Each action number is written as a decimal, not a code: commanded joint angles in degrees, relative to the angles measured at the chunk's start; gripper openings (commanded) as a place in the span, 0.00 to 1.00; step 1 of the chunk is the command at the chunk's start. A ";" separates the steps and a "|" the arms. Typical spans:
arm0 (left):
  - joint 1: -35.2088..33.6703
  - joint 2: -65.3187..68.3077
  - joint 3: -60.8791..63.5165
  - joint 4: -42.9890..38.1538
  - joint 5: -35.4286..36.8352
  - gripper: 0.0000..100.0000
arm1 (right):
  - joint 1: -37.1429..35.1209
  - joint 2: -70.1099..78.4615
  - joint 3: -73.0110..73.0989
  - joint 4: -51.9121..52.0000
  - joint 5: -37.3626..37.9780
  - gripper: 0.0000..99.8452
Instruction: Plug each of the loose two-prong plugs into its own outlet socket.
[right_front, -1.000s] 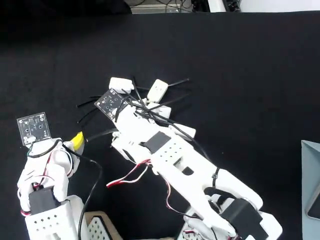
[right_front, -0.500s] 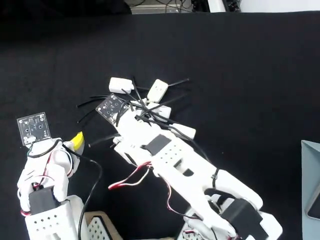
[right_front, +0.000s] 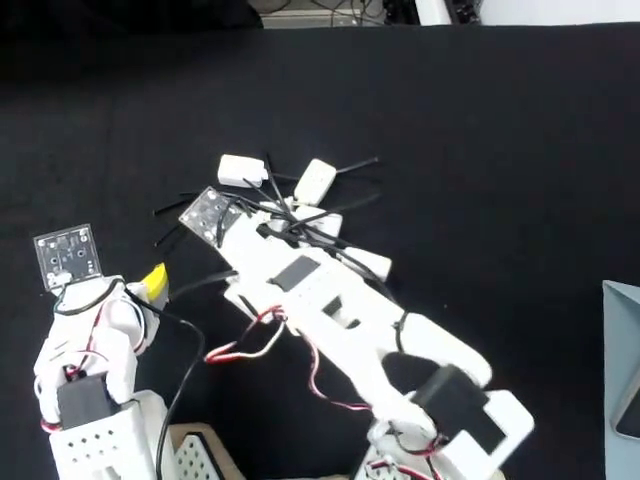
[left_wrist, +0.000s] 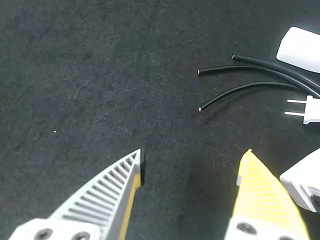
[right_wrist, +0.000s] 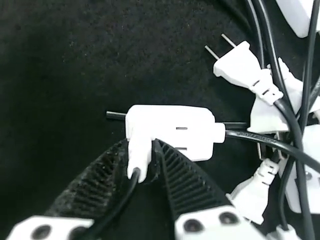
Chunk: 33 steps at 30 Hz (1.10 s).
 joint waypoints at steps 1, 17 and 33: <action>-0.40 -0.44 -0.22 -0.79 0.09 0.31 | -0.26 3.82 -2.07 -0.09 0.44 0.01; -0.31 -0.44 0.66 -1.14 0.09 0.31 | 0.35 -12.18 -18.95 19.78 0.18 0.01; -0.31 -0.44 0.66 -1.05 0.09 0.31 | 18.11 -9.10 -35.30 12.40 0.53 0.01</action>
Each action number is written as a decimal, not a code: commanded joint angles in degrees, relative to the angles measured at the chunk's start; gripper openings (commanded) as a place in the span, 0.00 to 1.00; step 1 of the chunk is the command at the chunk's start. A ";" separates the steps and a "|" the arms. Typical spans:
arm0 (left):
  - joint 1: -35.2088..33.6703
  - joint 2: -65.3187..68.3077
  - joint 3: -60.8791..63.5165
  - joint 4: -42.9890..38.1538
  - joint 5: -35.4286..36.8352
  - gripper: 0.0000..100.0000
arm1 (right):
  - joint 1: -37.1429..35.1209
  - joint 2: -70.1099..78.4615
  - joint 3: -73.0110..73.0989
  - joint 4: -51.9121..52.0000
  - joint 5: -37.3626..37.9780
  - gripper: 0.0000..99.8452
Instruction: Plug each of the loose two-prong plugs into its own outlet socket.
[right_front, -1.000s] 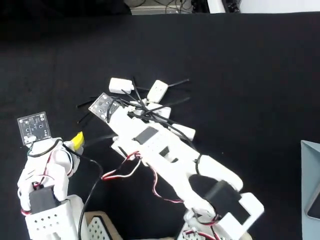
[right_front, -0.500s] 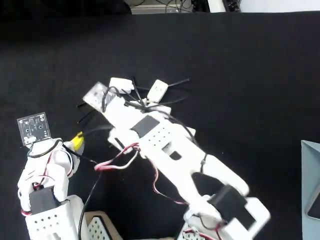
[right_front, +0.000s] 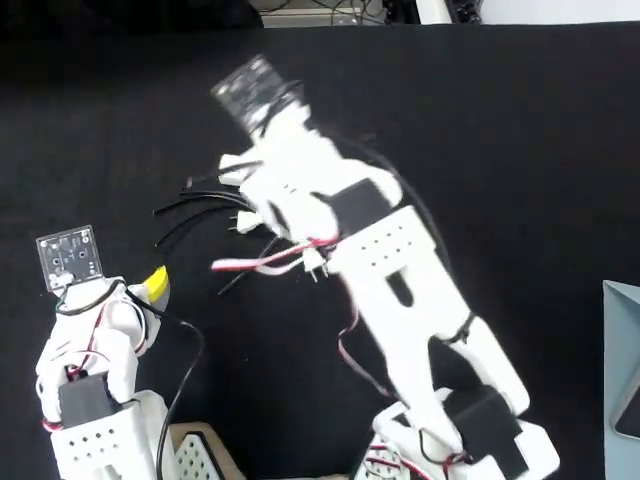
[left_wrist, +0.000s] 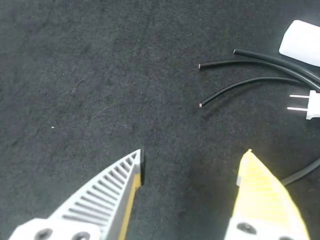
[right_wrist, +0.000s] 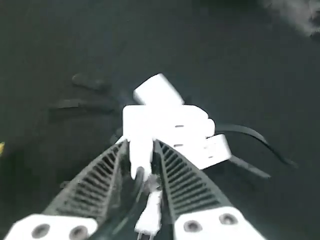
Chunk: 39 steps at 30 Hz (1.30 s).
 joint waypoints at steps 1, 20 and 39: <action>-0.31 -0.44 -0.40 -1.05 0.09 0.31 | 5.01 4.44 -3.74 -10.37 0.44 0.01; -0.22 -0.44 -0.31 -0.88 0.09 0.31 | 7.38 30.29 -16.92 -17.67 0.09 0.27; -0.22 -0.44 -0.31 -0.79 0.09 0.31 | -2.64 31.52 -21.76 10.81 -4.48 0.16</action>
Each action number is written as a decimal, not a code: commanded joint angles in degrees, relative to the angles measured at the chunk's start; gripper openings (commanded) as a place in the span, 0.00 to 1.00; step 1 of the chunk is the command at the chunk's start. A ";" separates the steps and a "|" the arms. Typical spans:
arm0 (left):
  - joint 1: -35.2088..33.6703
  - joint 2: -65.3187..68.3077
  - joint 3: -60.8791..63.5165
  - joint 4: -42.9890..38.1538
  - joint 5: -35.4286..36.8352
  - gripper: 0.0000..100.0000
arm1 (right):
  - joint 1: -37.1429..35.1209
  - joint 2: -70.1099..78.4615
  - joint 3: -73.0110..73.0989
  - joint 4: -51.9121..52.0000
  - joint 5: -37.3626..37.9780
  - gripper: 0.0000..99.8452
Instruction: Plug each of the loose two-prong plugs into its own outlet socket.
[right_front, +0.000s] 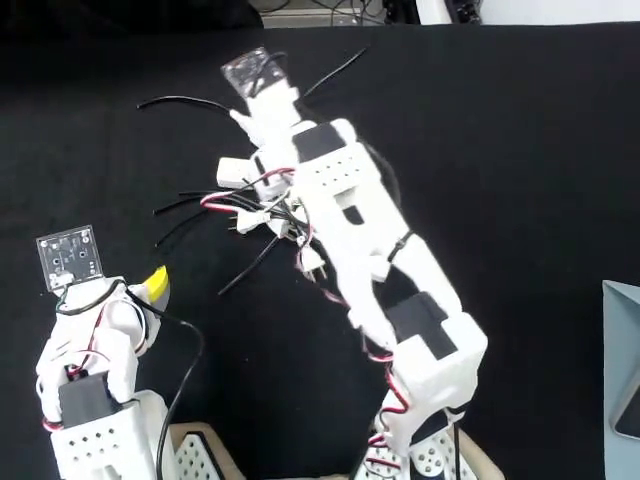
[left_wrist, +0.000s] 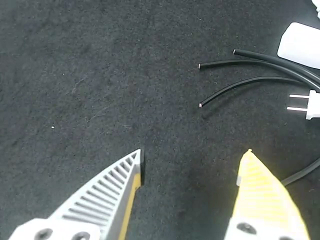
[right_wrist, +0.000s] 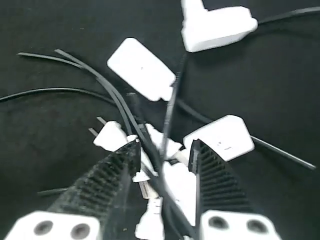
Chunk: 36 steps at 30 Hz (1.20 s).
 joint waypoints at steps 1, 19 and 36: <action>-0.22 -0.44 -0.31 -0.79 0.09 0.31 | -3.52 0.75 0.57 0.35 -0.26 0.17; -0.22 -0.44 0.48 -1.14 0.00 0.31 | -0.88 9.98 -1.45 -0.53 5.98 0.27; -0.22 -0.44 0.48 -1.14 0.00 0.31 | -4.40 9.45 5.67 4.13 6.33 0.01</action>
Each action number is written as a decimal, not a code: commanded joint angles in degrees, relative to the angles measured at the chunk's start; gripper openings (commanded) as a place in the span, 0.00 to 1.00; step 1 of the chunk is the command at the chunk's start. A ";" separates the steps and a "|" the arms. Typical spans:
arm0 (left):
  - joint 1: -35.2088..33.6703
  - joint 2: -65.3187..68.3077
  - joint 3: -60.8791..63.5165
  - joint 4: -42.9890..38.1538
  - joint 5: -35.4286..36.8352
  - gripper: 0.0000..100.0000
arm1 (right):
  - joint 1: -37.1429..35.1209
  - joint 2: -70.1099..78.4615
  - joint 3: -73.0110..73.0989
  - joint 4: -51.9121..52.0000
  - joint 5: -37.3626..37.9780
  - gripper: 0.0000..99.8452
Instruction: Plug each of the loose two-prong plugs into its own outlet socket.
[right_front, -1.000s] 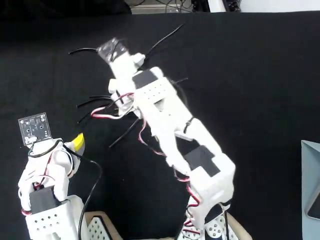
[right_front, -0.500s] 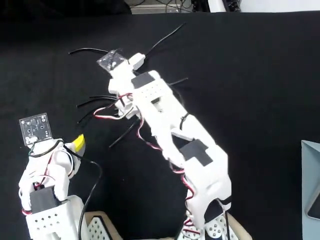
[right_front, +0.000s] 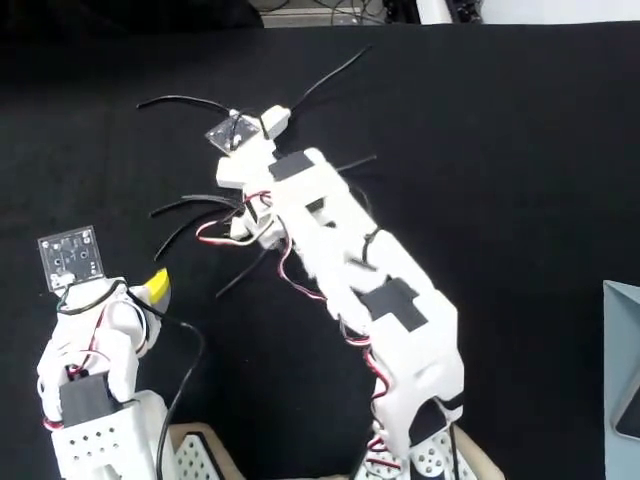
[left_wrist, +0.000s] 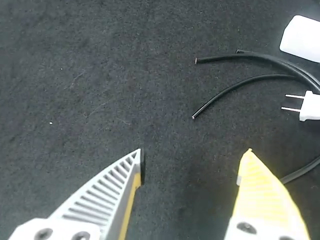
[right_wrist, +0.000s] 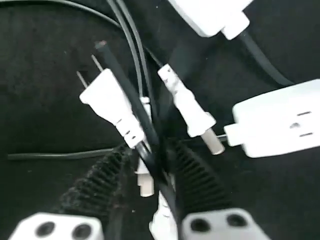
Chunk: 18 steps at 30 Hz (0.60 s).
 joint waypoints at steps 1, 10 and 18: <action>-0.22 -0.35 -0.31 -1.14 0.00 0.31 | -2.81 -0.92 -0.48 4.66 0.62 0.01; -0.22 -0.35 -0.22 -1.14 0.00 0.31 | -4.40 -14.90 7.96 8.79 0.70 0.01; -0.22 -0.35 -0.22 -1.14 0.00 0.31 | -5.27 -26.59 13.23 13.27 -2.99 0.19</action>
